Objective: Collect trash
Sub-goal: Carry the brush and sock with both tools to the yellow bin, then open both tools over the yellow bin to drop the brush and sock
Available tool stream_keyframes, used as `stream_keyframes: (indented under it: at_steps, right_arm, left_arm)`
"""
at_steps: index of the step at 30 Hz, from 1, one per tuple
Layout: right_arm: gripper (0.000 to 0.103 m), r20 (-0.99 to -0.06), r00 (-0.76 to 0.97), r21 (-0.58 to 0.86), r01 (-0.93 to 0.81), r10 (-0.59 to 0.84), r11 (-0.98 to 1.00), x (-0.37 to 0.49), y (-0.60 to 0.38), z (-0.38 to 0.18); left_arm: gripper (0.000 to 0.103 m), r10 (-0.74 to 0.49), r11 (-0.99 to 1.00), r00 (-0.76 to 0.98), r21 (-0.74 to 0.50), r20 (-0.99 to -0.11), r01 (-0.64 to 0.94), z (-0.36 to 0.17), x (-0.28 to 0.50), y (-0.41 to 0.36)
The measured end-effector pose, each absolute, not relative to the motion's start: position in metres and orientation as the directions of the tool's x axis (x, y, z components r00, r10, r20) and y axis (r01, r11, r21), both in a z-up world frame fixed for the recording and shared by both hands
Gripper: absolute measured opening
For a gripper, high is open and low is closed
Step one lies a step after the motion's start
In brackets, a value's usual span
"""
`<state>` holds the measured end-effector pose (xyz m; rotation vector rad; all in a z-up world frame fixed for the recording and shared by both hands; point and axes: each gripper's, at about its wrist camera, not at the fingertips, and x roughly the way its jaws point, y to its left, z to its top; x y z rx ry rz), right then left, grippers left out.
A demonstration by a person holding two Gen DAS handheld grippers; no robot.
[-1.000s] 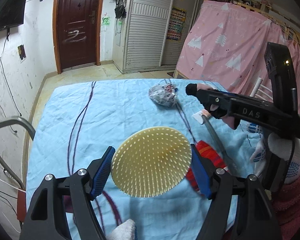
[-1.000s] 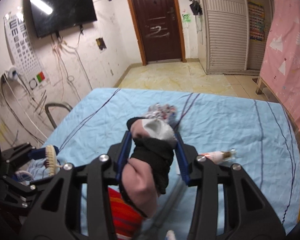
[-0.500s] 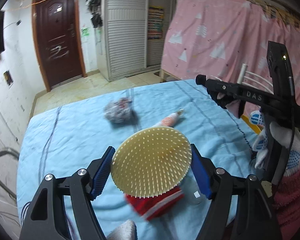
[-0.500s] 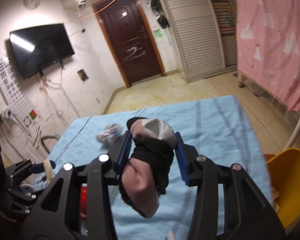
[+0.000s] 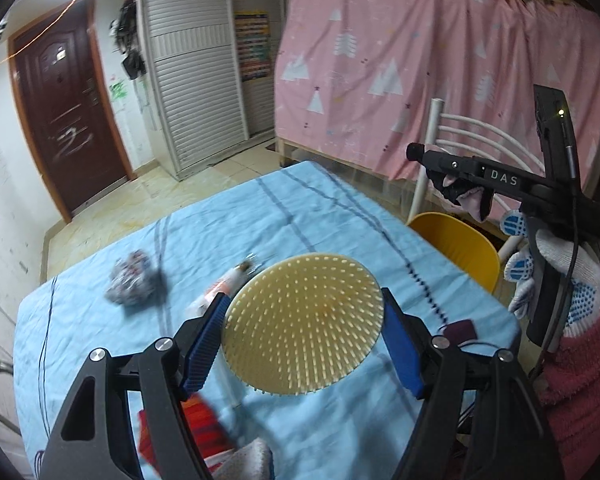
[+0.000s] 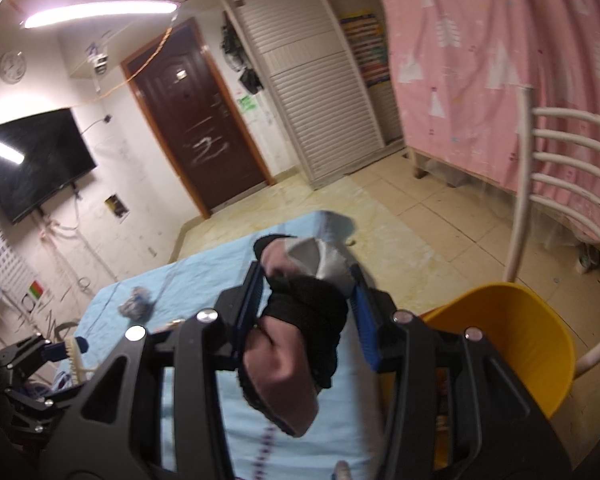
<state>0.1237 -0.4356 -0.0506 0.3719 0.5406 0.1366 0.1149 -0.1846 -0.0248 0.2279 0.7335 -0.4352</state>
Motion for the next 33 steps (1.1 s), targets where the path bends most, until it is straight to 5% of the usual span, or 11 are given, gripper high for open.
stream_keyframes:
  at_steps: [14,17,19,29,33]
  right_arm:
    - [0.043,-0.521,0.846,0.407,0.132,0.111,0.904,0.111,-0.515,-0.087]
    - [0.053,-0.530,0.842,0.417,0.154,0.102,0.896,0.112,-0.526,-0.093]
    - [0.070,-0.524,0.848,0.421,0.176,0.081,0.890,0.111,-0.536,-0.095]
    - [0.074,-0.458,0.884,0.471,0.329,-0.092,0.818,0.086,-0.579,-0.092]
    - [0.076,-0.431,0.894,0.492,0.347,-0.123,0.798,0.081,-0.584,-0.090]
  left_arm:
    - [0.065,-0.462,0.796,0.579,-0.025,-0.672,0.605,-0.003,0.135,-0.300]
    - [0.065,-0.504,0.775,0.543,-0.074,-0.671,0.628,-0.008,0.146,-0.325]
    - [0.065,-0.524,0.766,0.512,-0.115,-0.681,0.632,-0.013,0.157,-0.343]
    - [0.066,-0.523,0.761,0.463,-0.147,-0.716,0.632,-0.038,0.184,-0.414]
    - [0.074,-0.529,0.750,0.448,-0.150,-0.720,0.644,-0.042,0.182,-0.424]
